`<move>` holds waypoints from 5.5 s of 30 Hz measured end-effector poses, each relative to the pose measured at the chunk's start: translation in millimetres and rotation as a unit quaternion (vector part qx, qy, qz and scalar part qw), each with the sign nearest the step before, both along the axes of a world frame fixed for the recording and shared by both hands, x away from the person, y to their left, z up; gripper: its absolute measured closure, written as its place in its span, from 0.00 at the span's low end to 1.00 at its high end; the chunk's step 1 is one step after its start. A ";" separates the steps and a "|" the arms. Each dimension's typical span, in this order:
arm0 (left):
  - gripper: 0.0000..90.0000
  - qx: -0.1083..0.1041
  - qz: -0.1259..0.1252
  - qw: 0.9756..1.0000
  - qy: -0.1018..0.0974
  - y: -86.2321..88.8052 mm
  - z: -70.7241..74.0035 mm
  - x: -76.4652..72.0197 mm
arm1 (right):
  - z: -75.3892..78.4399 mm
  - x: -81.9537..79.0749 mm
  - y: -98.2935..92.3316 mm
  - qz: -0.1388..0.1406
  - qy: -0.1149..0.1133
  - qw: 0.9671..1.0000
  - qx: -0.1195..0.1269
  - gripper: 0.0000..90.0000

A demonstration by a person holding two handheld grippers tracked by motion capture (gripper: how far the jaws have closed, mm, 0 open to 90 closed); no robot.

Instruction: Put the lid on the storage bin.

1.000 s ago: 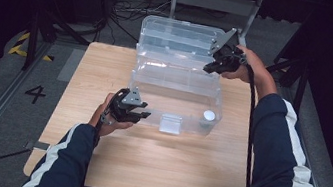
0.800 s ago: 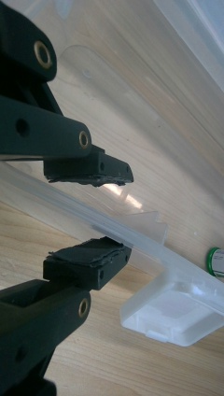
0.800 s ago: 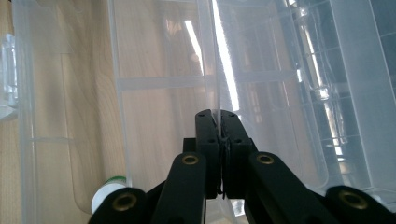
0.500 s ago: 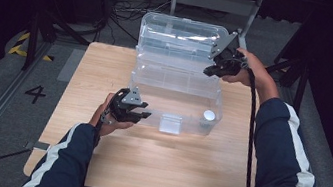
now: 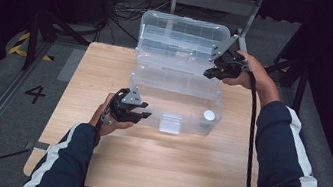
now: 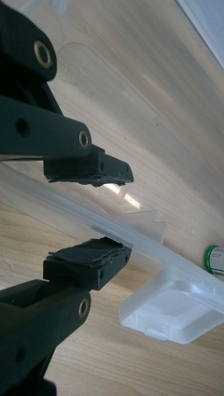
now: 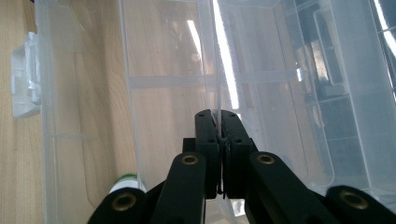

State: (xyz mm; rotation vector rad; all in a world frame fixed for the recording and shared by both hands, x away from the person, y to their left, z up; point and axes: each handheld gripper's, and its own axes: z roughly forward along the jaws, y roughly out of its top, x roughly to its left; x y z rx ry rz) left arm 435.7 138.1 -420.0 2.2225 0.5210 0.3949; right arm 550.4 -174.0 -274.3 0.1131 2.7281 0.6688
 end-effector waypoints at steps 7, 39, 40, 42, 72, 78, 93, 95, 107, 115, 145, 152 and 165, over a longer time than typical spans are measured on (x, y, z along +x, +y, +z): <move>0.68 -0.001 -0.001 1.000 0.001 0.0 -0.3 0.1 | -1.3 -4.7 -1.9 0.005 0.002 1.000 0.004 0.98; 0.67 -0.011 -0.008 1.000 0.004 0.2 -2.5 2.2 | -7.3 -19.2 -6.2 0.016 -0.002 1.000 0.021 0.97; 0.67 -0.011 -0.009 1.000 0.004 0.2 -2.5 2.2 | -7.3 -19.2 -6.2 0.016 -0.002 1.000 0.021 0.97; 0.67 -0.011 -0.009 1.000 0.003 0.2 -2.6 2.2 | -7.7 -21.2 -6.6 0.011 0.002 1.000 0.022 0.97; 0.65 -0.012 -0.007 1.000 -0.004 -0.3 -3.4 1.0 | -13.7 -33.7 -7.9 0.021 -0.007 0.999 0.024 0.97; 0.65 -0.011 -0.009 1.000 -0.007 -0.3 -3.6 0.8 | -14.8 -36.2 -8.4 0.021 -0.007 0.999 0.023 0.96; 0.65 -0.006 -0.009 1.000 -0.011 -0.6 -3.5 0.5 | -16.6 -38.8 -9.0 0.026 -0.006 0.999 0.025 0.96; 0.64 -0.005 -0.010 1.000 -0.011 -0.5 -3.4 0.5 | -16.9 -39.2 -8.9 0.027 -0.005 0.999 0.025 0.96; 0.64 -0.005 -0.010 1.000 -0.012 -0.6 -3.5 0.4 | -18.5 -41.7 -9.7 0.027 -0.004 0.999 0.027 0.96; 0.64 -0.005 -0.009 1.000 -0.013 -0.9 -3.6 0.1 | -19.6 -42.7 -10.2 0.026 -0.004 0.999 0.032 0.96; 0.67 -0.013 -0.009 1.000 -0.021 5.7 3.5 -6.2 | -21.8 -44.7 -11.8 0.031 -0.003 0.999 0.037 0.96; 0.69 -0.009 -0.011 1.000 -0.019 5.0 3.0 -6.4 | -22.2 -45.3 -11.9 0.029 -0.005 0.999 0.038 0.96; 0.70 -0.008 -0.013 1.000 -0.021 4.6 3.4 -6.5 | -23.6 -47.5 -12.5 0.032 -0.007 0.999 0.037 0.96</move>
